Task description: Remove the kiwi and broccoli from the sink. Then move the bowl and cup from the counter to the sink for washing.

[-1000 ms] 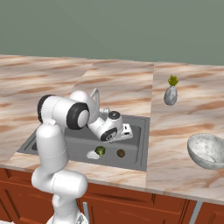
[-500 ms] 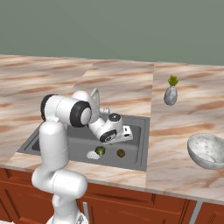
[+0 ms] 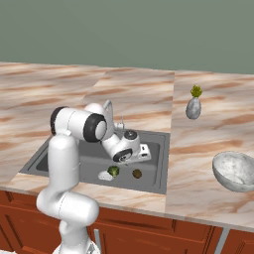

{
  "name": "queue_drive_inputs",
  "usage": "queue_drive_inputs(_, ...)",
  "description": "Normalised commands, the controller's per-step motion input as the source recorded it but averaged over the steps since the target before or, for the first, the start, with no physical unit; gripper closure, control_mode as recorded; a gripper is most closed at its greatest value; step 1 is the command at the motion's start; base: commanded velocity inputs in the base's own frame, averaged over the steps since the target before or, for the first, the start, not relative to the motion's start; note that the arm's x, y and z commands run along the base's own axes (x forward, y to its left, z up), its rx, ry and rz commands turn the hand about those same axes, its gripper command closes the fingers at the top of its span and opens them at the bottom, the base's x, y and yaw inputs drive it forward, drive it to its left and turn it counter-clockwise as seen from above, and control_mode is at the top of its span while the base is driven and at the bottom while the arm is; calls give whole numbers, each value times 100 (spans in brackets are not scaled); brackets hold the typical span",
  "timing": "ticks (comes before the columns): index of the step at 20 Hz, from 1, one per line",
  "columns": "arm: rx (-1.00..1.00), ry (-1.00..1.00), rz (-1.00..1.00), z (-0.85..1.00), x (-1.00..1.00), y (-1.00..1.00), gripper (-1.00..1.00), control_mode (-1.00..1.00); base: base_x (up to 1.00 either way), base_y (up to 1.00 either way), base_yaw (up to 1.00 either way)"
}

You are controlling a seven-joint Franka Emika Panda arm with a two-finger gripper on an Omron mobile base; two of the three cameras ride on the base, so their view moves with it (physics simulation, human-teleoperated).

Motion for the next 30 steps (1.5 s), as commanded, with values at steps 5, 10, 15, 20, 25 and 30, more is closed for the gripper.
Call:
queue_drive_inputs(5, 0, 0, 0, -15, 5, -4, -100, -100, 0, 0, 0)
queue_drive_inputs(10, 0, 0, 0, -17, 4, -4, -100, -100, 0, 0, 0)
queue_drive_inputs(15, 0, 0, 0, -17, 4, -4, -100, -100, 0, 0, 0)
queue_drive_inputs(20, 0, 0, 0, -18, 5, -3, -100, -100, 0, 0, 0)
queue_drive_inputs(25, 0, 0, 0, -19, 6, -2, -100, -100, 0, 0, 0)
queue_drive_inputs(30, 0, 0, 0, -19, 4, -2, -100, -100, 0, 0, 0)
